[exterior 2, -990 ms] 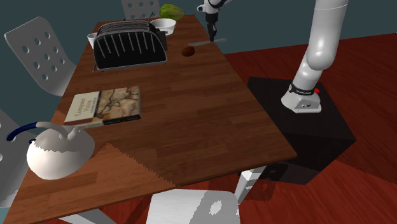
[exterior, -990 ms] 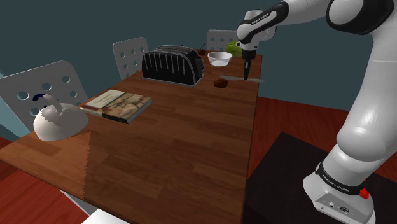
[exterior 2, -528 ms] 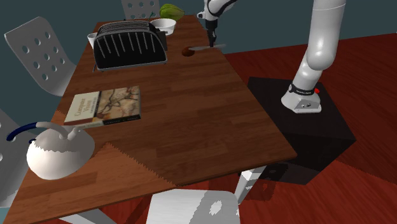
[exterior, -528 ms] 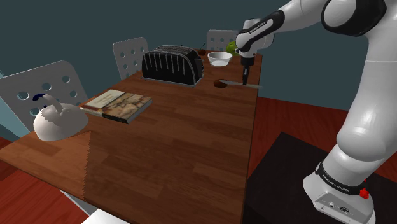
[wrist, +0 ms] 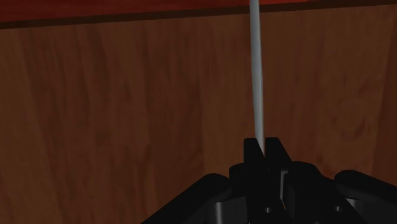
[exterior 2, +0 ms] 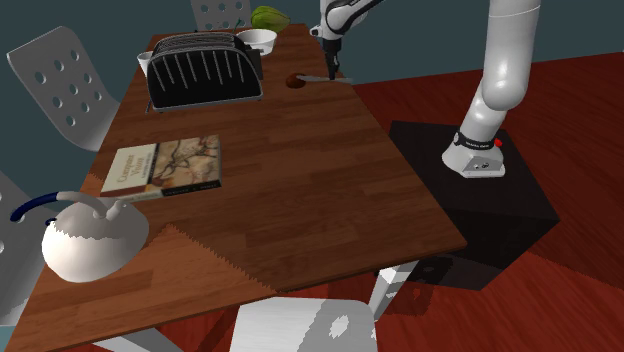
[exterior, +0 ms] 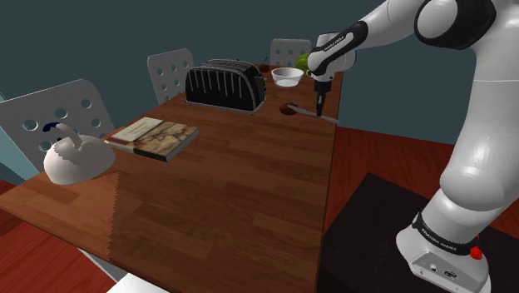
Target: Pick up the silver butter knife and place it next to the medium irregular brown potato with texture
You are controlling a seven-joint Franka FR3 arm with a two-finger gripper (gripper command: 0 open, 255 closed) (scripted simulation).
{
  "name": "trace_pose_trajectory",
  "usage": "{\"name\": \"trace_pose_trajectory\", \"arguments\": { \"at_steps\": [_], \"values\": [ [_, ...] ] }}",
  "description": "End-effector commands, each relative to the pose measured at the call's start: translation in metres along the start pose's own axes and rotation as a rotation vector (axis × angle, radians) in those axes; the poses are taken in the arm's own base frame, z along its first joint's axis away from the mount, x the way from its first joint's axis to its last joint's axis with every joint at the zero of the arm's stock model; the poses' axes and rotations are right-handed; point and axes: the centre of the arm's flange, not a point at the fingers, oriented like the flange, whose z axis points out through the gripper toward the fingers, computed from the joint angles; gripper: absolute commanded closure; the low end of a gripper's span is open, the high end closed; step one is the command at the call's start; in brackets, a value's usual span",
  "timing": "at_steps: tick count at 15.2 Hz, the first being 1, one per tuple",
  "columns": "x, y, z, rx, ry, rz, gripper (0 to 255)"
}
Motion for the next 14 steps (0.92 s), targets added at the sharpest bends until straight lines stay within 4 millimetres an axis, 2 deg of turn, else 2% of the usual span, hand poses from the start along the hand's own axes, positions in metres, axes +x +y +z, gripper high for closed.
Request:
{"name": "trace_pose_trajectory", "arguments": {
  "at_steps": [1, 3, 4, 9, 13, 14],
  "values": [
    [0.0, 0.0, 0.0, 0.0, 0.0, 0.0, 255],
    [0.0, 0.0, 0.0, 0.0, 0.0, 0.0, 255],
    [0.0, 0.0, 0.0, 0.0, 0.0, 0.0, 0],
    [0.0, 0.0, 0.0, 0.0, 0.0, 0.0, 0],
    [0.0, 0.0, -0.05, 0.0, 0.0, 0.0, 0],
    [0.0, 0.0, -0.05, 0.0, 0.0, 0.0, 0]
  ]
}}
